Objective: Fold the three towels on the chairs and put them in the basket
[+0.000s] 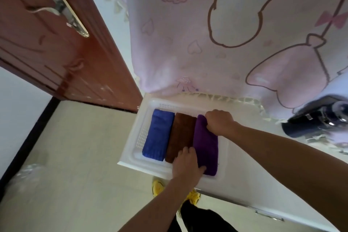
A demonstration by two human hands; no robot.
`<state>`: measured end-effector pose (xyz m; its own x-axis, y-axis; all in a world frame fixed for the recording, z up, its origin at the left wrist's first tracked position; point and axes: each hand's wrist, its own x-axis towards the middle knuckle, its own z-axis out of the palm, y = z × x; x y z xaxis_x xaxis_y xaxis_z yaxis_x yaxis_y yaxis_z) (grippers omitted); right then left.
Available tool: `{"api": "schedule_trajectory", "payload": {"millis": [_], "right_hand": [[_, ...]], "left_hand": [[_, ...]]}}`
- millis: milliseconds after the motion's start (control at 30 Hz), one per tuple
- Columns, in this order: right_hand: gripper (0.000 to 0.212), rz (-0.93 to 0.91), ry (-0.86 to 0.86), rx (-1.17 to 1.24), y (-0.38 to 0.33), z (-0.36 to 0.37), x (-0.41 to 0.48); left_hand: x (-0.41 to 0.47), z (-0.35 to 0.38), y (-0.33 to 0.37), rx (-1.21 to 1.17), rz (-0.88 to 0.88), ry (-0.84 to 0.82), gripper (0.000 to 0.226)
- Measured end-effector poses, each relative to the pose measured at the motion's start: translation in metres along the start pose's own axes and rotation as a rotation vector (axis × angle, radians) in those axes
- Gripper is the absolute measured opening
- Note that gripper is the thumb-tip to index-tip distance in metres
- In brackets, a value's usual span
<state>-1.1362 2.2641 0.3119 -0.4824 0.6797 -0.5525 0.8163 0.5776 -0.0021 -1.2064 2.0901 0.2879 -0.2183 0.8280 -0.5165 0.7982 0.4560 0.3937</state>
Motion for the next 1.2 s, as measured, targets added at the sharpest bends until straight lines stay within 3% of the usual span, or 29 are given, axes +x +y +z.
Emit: {"api": "schedule_trajectory", "payload": {"millis": [100, 233, 400, 600, 733, 900, 1000, 1200], "right_hand": [[0.015, -0.049, 0.141, -0.099, 0.005, -0.003, -0.004], [0.030, -0.241, 0.346, -0.070, 0.014, 0.000, -0.014], [0.062, -0.250, 0.039, 0.022, 0.006, 0.036, -0.015], [0.075, -0.191, 0.003, 0.022, 0.003, 0.047, -0.005], [0.067, -0.191, -0.033, 0.147, 0.009, 0.035, -0.011], [0.045, -0.090, 0.245, 0.242, 0.003, 0.034, -0.060], [0.050, -0.162, 0.233, 0.224, -0.027, 0.051, -0.088], [0.082, -0.165, 0.097, 0.277, -0.096, 0.087, -0.118]], "left_hand": [[-0.007, -0.004, -0.007, 0.065, 0.180, 0.103, 0.043], [0.001, -0.007, -0.023, 0.097, 0.287, 0.035, 0.028], [0.013, -0.003, -0.025, 0.062, 0.240, -0.026, 0.029], [0.024, 0.000, -0.029, -0.019, 0.216, -0.098, 0.034], [0.017, -0.014, -0.046, -0.029, 0.255, -0.146, 0.036], [0.008, -0.065, -0.094, 0.233, 0.399, 0.298, 0.026], [0.007, -0.084, -0.130, 0.381, 0.331, 0.358, 0.043], [0.001, -0.092, -0.162, 0.435, 0.185, 0.196, 0.076]]}}
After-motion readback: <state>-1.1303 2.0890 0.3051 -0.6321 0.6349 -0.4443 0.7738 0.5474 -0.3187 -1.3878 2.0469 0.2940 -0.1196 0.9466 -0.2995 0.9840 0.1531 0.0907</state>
